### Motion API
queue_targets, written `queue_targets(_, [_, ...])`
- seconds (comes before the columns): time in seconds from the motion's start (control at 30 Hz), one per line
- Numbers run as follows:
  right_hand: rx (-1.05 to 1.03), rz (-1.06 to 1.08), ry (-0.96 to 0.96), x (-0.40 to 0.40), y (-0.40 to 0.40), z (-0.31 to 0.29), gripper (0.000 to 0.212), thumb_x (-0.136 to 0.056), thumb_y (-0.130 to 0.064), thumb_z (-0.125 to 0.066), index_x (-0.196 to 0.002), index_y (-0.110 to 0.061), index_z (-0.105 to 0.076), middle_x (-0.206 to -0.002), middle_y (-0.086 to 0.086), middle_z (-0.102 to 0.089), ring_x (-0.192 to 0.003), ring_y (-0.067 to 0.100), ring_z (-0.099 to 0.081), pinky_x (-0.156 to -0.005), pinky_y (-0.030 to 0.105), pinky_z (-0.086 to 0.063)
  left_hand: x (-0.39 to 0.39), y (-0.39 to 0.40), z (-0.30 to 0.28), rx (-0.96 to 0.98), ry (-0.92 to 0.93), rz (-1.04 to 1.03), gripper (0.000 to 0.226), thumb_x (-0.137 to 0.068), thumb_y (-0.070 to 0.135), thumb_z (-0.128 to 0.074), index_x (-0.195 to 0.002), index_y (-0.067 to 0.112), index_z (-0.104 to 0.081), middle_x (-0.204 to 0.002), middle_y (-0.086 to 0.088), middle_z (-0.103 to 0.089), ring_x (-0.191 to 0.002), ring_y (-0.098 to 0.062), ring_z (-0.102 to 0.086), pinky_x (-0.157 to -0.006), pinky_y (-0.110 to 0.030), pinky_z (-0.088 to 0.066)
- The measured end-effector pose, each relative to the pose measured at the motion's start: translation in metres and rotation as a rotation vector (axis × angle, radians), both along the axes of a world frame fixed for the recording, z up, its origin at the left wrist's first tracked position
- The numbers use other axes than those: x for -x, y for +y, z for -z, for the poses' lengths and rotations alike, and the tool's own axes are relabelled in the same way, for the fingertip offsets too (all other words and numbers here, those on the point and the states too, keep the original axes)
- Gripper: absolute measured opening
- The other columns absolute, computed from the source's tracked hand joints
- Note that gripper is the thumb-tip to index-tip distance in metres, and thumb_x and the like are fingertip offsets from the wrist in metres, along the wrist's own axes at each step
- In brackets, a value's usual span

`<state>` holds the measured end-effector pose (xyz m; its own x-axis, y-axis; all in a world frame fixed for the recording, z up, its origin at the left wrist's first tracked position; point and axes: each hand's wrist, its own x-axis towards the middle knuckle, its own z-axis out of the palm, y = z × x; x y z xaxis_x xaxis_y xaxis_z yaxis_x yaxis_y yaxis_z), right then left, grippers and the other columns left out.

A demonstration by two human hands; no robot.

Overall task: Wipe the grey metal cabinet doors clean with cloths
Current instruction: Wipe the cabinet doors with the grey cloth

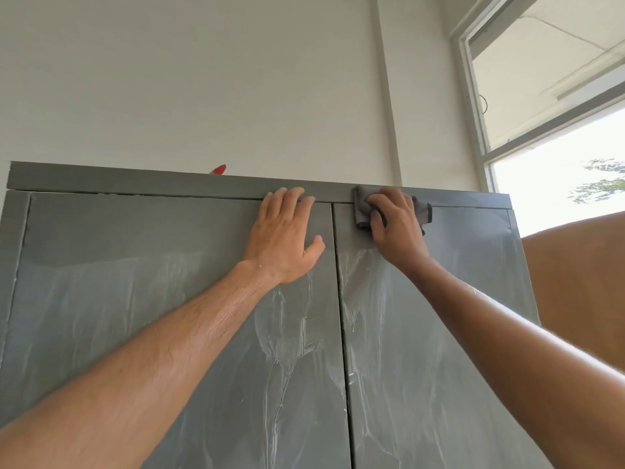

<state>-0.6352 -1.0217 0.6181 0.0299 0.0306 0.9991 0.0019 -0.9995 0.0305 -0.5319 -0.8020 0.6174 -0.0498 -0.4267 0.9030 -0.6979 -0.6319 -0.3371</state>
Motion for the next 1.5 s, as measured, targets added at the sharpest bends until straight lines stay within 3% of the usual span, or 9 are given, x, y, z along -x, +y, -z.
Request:
queue_targets(0.23, [0.339, -0.064, 0.053, -0.008, -0.021, 0.023, 0.018, -0.1, -0.006, -0.06, -0.114, -0.003, -0.07, -0.128, 0.012, -0.061, -0.13, 0.036, -0.05, -0.118, 0.045, -0.036, 0.003, -0.041, -0.001, 0.004, -0.01, -0.133, 0.072, -0.096, 0.052, -0.038, -0.159, 0.017, -0.032, -0.166, -0.011, -0.025, -0.155, -0.038, -0.016, -0.126, -0.063, -0.008])
queue_targets(0.4, [0.061, -0.121, -0.104, -0.009, -0.024, -0.014, 0.021, -0.098, -0.007, -0.058, -0.115, -0.008, -0.07, -0.127, 0.004, -0.06, -0.126, 0.031, -0.048, -0.108, 0.045, -0.043, 0.008, -0.053, 0.003, 0.063, -0.007, -0.245, 0.077, -0.095, 0.06, -0.031, -0.157, 0.016, -0.032, -0.165, -0.015, -0.025, -0.153, -0.043, -0.018, -0.123, -0.069, -0.01])
queue_targets(0.6, [0.418, -0.075, 0.022, 0.009, -0.074, 0.018, 0.017, -0.099, -0.012, -0.063, -0.111, -0.005, -0.073, -0.125, 0.011, -0.064, -0.129, 0.036, -0.049, -0.111, 0.039, -0.043, 0.011, -0.06, 0.004, 0.091, 0.018, -0.305, 0.079, -0.092, 0.062, -0.025, -0.155, 0.017, -0.033, -0.164, -0.014, -0.025, -0.152, -0.044, -0.02, -0.121, -0.071, -0.014])
queue_targets(0.77, [0.128, -0.099, -0.095, 0.012, -0.075, -0.023, 0.021, -0.099, -0.011, -0.059, -0.114, -0.008, -0.072, -0.127, 0.006, -0.062, -0.125, 0.034, -0.048, -0.103, 0.042, -0.045, 0.014, -0.066, 0.005, 0.121, 0.038, -0.329, 0.077, -0.093, 0.061, -0.029, -0.154, 0.015, -0.035, -0.163, -0.016, -0.028, -0.151, -0.045, -0.022, -0.121, -0.071, -0.016])
queue_targets(0.97, [0.461, -0.077, -0.016, 0.014, -0.1, 0.021, 0.016, -0.101, -0.013, -0.063, -0.111, -0.006, -0.073, -0.125, 0.012, -0.064, -0.125, 0.037, -0.051, -0.106, 0.046, -0.046, 0.012, -0.065, 0.01, 0.115, 0.016, -0.338, 0.077, -0.096, 0.06, -0.029, -0.156, 0.013, -0.033, -0.165, -0.016, -0.027, -0.152, -0.047, -0.02, -0.121, -0.071, -0.015])
queue_targets(1.13, [0.119, -0.089, -0.104, 0.023, -0.109, -0.015, 0.022, -0.101, -0.014, -0.058, -0.116, -0.008, -0.073, -0.128, 0.005, -0.061, -0.125, 0.034, -0.048, -0.097, 0.047, -0.05, 0.011, -0.065, 0.012, 0.12, 0.017, -0.326, 0.077, -0.096, 0.06, -0.03, -0.157, 0.012, -0.032, -0.166, -0.016, -0.025, -0.153, -0.045, -0.019, -0.122, -0.07, -0.013])
queue_targets(1.3, [0.504, -0.055, 0.004, 0.031, -0.142, 0.026, 0.016, -0.1, -0.012, -0.064, -0.109, -0.004, -0.075, -0.124, 0.013, -0.065, -0.122, 0.04, -0.053, -0.106, 0.046, -0.046, 0.011, -0.064, 0.013, 0.137, 0.023, -0.289, 0.077, -0.095, 0.06, -0.032, -0.156, 0.013, -0.034, -0.165, -0.015, -0.027, -0.152, -0.045, -0.02, -0.123, -0.069, -0.013])
queue_targets(1.43, [0.089, -0.058, -0.095, 0.05, -0.169, -0.007, 0.02, -0.101, -0.017, -0.063, -0.115, -0.01, -0.076, -0.131, 0.004, -0.062, -0.126, 0.033, -0.049, -0.098, 0.044, -0.05, 0.023, -0.076, 0.009, 0.25, 0.083, -0.222, 0.075, -0.084, 0.055, -0.042, -0.145, 0.012, -0.047, -0.155, -0.016, -0.038, -0.147, -0.044, -0.027, -0.123, -0.068, -0.014])
queue_targets(1.5, [0.066, -0.093, -0.086, 0.043, -0.158, -0.013, 0.02, -0.101, -0.014, -0.062, -0.115, -0.008, -0.075, -0.132, 0.007, -0.061, -0.127, 0.035, -0.047, -0.105, 0.04, -0.044, 0.035, -0.089, 0.005, 0.33, 0.078, -0.167, 0.068, -0.082, 0.051, -0.047, -0.135, 0.009, -0.054, -0.145, -0.017, -0.044, -0.137, -0.043, -0.038, -0.121, -0.066, -0.015])
